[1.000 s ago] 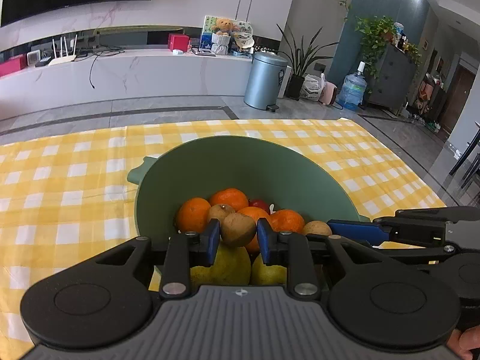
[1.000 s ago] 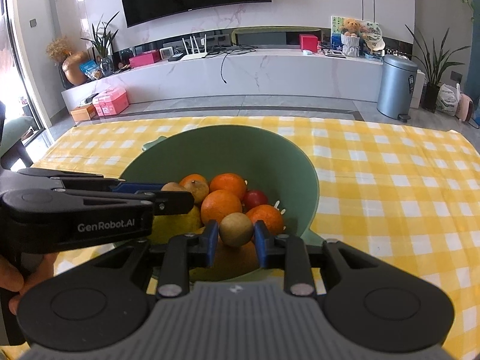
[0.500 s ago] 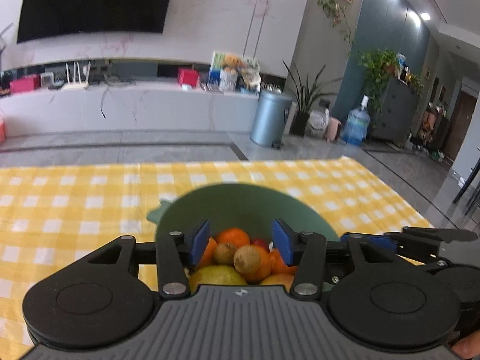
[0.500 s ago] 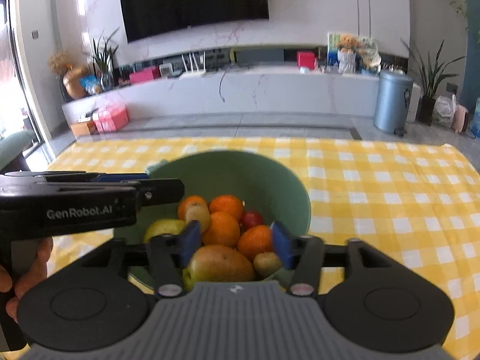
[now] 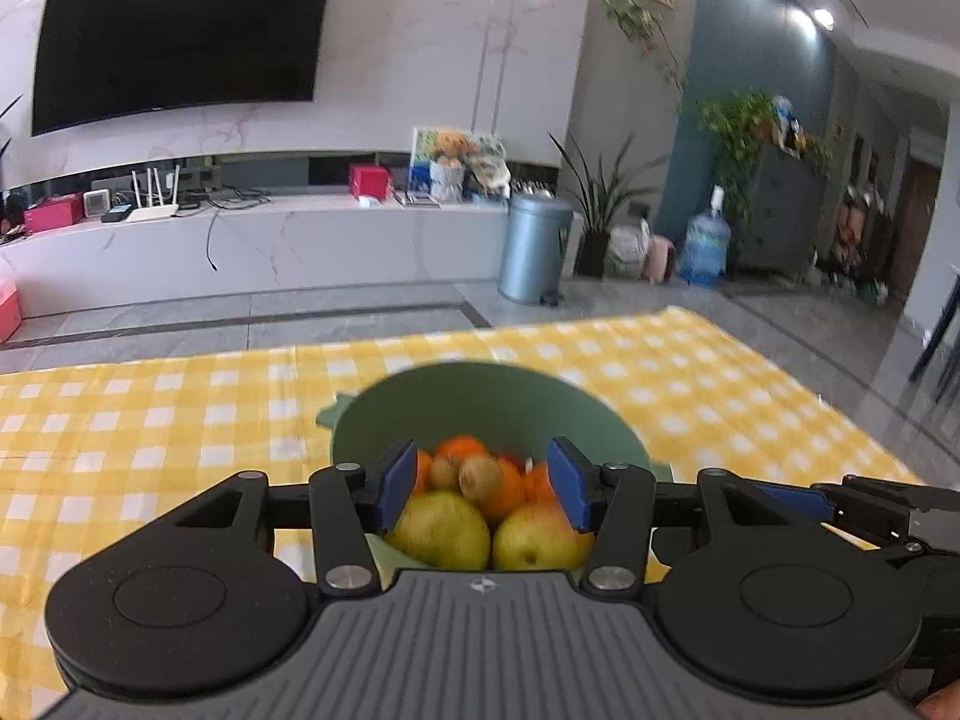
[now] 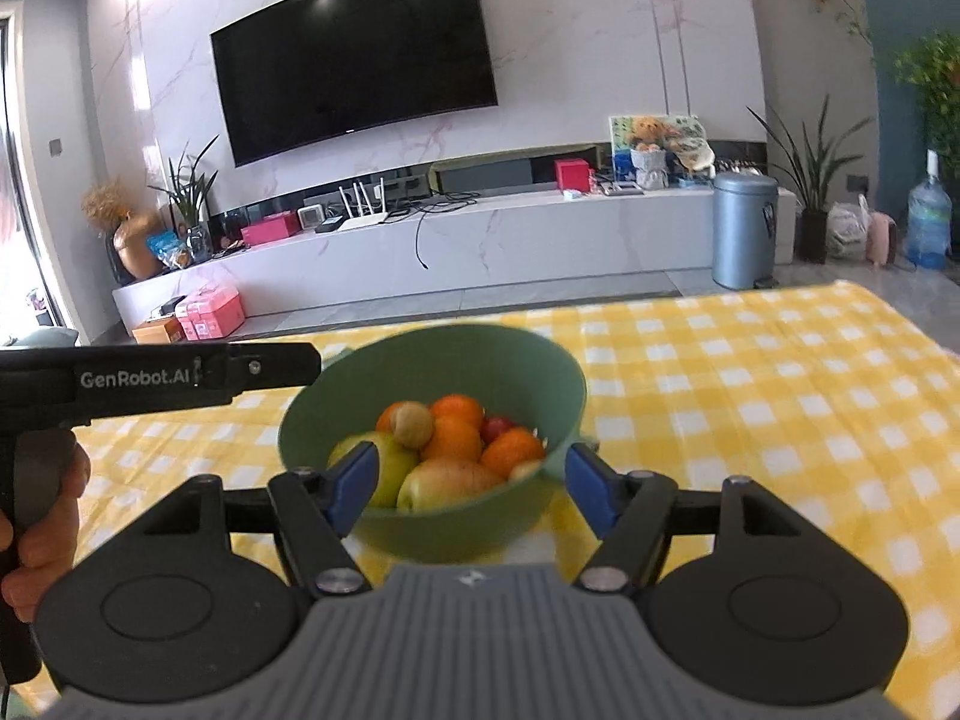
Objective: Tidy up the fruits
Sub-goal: 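Open both tools to drop the kiwis into the colander, then withdraw both tools from the colander toward the green cucumber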
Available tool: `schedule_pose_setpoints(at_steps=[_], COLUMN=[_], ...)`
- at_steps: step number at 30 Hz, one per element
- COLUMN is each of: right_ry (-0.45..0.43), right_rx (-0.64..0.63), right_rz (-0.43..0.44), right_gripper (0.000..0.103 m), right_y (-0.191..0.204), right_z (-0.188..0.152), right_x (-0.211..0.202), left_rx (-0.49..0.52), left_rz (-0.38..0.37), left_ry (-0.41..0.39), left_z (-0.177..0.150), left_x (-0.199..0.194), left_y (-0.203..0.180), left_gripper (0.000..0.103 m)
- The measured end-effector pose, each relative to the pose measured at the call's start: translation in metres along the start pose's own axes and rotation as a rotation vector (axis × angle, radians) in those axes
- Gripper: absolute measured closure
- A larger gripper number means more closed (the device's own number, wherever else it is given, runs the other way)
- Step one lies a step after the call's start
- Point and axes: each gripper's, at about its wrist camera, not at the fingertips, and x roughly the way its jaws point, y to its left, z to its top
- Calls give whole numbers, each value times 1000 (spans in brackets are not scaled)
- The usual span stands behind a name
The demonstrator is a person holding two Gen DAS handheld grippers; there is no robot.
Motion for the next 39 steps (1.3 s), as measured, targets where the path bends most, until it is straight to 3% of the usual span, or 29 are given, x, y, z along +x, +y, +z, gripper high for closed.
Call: schedule_pose_setpoints(at_steps=[14,23,26,30,39], right_ry=[102,223,254,282,278], right_rx=[12,19,27,67,84], right_rz=[70,151,166,208,182], right_gripper=[40,57,69,72,72], right_y=[13,19,19,17,13], right_z=[-49,-69,-71,-72,-71], right_x=[5,28,35,41,43], left_rx=[34,-82,-89,-58,74], left_rz=[-21,-69,-63,-69,-76], left_ry=[262,359,388,410,465], left_z=[-40,-51,-53,-55,-66], left_x=[4,13,16,17,23], left_y=[2,35,38,37,18], left_gripper=[44,61,64,64,64])
